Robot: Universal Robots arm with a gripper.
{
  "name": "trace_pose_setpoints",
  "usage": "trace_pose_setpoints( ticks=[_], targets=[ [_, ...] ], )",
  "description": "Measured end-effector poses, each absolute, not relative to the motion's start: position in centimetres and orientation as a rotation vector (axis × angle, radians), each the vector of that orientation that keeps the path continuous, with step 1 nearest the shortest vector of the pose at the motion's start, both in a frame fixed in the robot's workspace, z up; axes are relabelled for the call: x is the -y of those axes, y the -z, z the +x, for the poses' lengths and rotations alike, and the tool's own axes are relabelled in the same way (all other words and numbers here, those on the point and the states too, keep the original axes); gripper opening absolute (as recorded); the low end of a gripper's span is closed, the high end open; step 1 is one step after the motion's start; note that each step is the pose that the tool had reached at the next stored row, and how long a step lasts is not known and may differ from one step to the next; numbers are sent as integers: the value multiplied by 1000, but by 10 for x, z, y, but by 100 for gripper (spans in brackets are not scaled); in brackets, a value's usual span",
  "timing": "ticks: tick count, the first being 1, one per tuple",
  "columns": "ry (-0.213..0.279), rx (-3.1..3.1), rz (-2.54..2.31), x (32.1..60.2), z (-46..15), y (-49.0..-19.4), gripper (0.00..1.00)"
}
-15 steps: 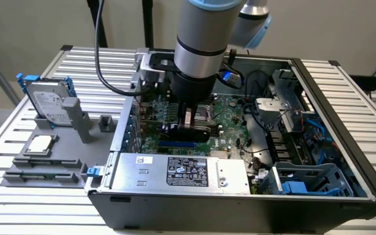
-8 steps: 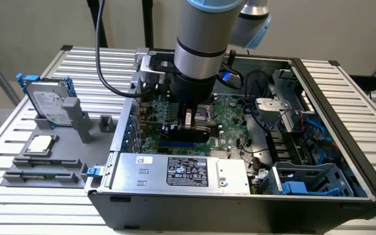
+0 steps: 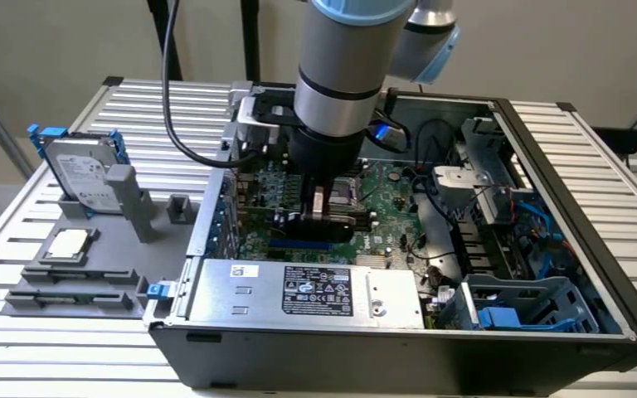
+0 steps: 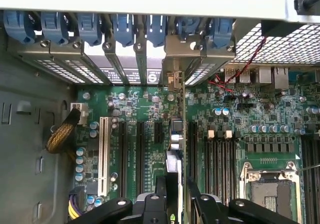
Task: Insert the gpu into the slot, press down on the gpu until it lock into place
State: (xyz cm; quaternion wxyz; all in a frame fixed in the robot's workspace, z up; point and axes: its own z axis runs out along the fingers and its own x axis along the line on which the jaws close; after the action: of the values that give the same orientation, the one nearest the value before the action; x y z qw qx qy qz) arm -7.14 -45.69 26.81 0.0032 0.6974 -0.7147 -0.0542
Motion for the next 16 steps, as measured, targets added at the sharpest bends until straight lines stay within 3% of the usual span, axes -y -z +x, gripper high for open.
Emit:
trace_pose_setpoints(
  ticks=[16],
  targets=[
    [169, 2242, 2185, 456, -72, -261, 26]
  ],
)
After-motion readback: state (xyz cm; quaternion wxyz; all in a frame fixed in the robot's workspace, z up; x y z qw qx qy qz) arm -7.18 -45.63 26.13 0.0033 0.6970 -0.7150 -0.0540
